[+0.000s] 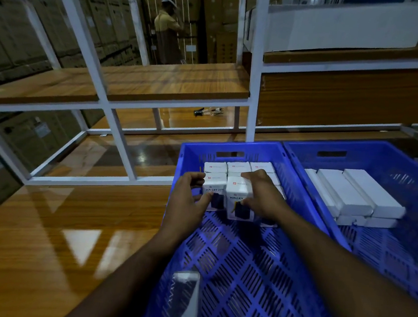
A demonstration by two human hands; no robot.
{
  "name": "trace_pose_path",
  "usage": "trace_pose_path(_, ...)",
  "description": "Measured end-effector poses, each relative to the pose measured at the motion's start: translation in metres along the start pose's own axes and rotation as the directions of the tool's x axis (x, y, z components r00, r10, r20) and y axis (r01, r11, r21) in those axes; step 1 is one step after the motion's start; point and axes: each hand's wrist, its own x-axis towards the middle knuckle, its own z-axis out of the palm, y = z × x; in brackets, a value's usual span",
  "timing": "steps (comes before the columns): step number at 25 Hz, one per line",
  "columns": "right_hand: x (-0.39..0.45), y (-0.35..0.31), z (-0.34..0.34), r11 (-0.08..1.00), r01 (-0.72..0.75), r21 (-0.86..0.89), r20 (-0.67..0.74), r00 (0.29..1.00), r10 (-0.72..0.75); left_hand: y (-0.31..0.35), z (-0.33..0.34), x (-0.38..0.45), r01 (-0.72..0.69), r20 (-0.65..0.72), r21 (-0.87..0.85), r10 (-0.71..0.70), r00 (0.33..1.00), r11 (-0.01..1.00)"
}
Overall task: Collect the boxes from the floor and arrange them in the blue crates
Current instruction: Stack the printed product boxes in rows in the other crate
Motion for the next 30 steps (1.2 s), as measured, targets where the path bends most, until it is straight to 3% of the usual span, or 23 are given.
trace_pose_path(2, 0.003, 0.004, 0.006, 0.990, -0.020, -0.137, -0.025, 1.000, 0.017, 0.001, -0.001, -0.001, -0.045, -0.051, 0.032, 0.047, 0.998, 0.998)
trace_pose_path(6, 0.005, 0.005, 0.019, 0.922, -0.079, -0.379, -0.033, 0.997, 0.072, 0.000, -0.008, 0.001, -0.059, -0.245, 0.319, 0.143, 0.959, 0.946)
trace_pose_path(9, 0.003, 0.005, 0.031, 0.869, -0.084, -0.487, -0.101, 0.994, 0.039, -0.001, -0.016, 0.003, 0.063, -0.333, 0.255, 0.027, 0.942, 0.965)
trace_pose_path(11, 0.000, 0.005, 0.034, 0.839, -0.059, -0.541, -0.120, 0.993, -0.007, -0.001, -0.019, 0.006, 0.182, -0.297, 0.144, -0.133, 0.946, 0.973)
trace_pose_path(13, -0.002, 0.001, 0.035, 0.821, -0.041, -0.570, -0.099, 0.995, -0.019, -0.002, -0.022, 0.007, 0.220, -0.241, 0.130, -0.185, 0.953, 0.967)
trace_pose_path(16, -0.005, -0.004, 0.031, 0.818, -0.035, -0.575, -0.054, 0.999, 0.005, -0.006, -0.027, 0.006, 0.188, -0.135, 0.204, -0.162, 0.978, 0.961)
trace_pose_path(18, -0.009, -0.012, 0.031, 0.827, 0.005, -0.562, -0.099, 0.992, -0.073, -0.012, -0.029, 0.004, 0.145, -0.054, 0.294, -0.135, 0.989, 0.945)
trace_pose_path(20, -0.015, -0.029, 0.035, 0.892, 0.091, -0.443, -0.132, 0.977, -0.165, -0.013, -0.031, 0.000, 0.097, 0.000, 0.349, -0.104, 0.995, 0.932)
trace_pose_path(21, -0.020, -0.040, 0.038, 0.941, 0.134, -0.310, -0.086, 0.982, -0.168, -0.013, -0.033, -0.002, 0.080, 0.018, 0.356, -0.093, 0.996, 0.931)
trace_pose_path(23, -0.031, -0.059, 0.048, 0.993, 0.110, -0.033, 0.223, 0.970, -0.100, -0.012, -0.036, -0.006, 0.043, 0.049, 0.365, -0.066, 0.997, 0.930)
trace_pose_path(26, -0.050, -0.072, 0.073, 0.987, 0.000, 0.162, 0.583, 0.807, -0.095, -0.014, -0.038, -0.010, 0.025, 0.079, 0.366, -0.058, 0.995, 0.930)
trace_pose_path(30, -0.072, -0.078, 0.101, 0.969, -0.065, 0.237, 0.760, 0.634, -0.143, -0.020, -0.042, -0.013, 0.012, 0.115, 0.398, -0.063, 0.991, 0.917)
